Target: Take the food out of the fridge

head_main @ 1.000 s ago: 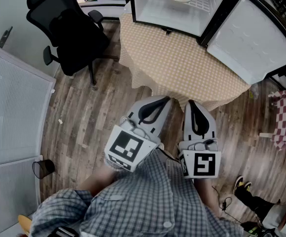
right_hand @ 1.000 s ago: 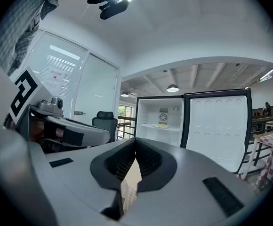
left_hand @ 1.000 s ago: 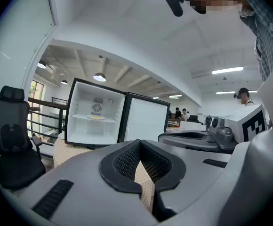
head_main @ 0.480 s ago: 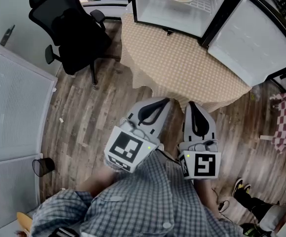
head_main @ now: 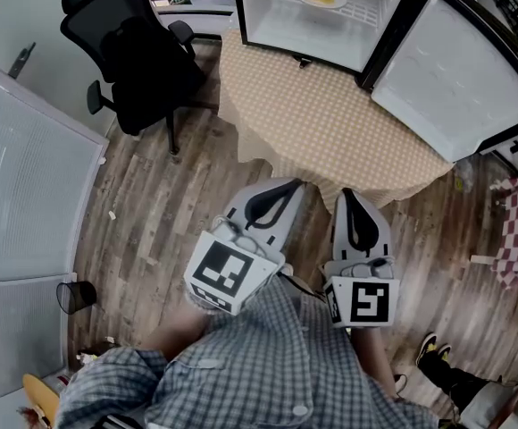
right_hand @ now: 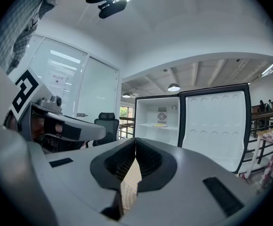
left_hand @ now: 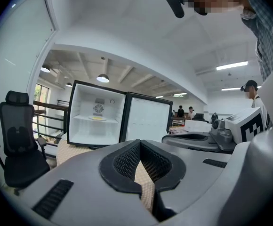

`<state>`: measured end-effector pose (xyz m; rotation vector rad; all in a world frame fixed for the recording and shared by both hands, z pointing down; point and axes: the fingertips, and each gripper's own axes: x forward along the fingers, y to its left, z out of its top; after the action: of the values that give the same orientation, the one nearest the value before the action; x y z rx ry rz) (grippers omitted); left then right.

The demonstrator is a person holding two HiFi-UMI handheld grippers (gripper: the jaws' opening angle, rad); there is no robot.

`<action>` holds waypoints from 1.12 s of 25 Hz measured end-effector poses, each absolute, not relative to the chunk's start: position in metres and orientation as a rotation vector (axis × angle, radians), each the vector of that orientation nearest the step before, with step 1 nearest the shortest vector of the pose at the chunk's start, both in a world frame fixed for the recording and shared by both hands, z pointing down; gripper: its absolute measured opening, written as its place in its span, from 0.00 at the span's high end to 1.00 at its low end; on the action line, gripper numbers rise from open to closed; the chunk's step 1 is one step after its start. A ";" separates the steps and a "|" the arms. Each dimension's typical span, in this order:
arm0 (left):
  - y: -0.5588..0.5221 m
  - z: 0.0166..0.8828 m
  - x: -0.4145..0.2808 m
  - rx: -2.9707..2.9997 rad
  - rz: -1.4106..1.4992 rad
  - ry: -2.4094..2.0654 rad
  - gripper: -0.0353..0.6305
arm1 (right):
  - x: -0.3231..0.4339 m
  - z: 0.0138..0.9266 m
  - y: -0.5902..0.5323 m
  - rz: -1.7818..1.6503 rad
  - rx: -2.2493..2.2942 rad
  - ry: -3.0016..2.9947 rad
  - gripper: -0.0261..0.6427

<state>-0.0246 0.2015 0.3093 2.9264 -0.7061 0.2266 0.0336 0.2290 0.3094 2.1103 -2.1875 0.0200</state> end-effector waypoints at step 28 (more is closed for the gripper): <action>0.120 0.314 0.000 2.923 0.188 -0.742 0.94 | 0.069 0.316 0.149 0.011 2.114 -2.166 0.95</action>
<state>0.0005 0.1202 0.3140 2.9226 -0.7418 0.1879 0.0689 0.1489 0.3157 2.1142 -2.1661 0.0114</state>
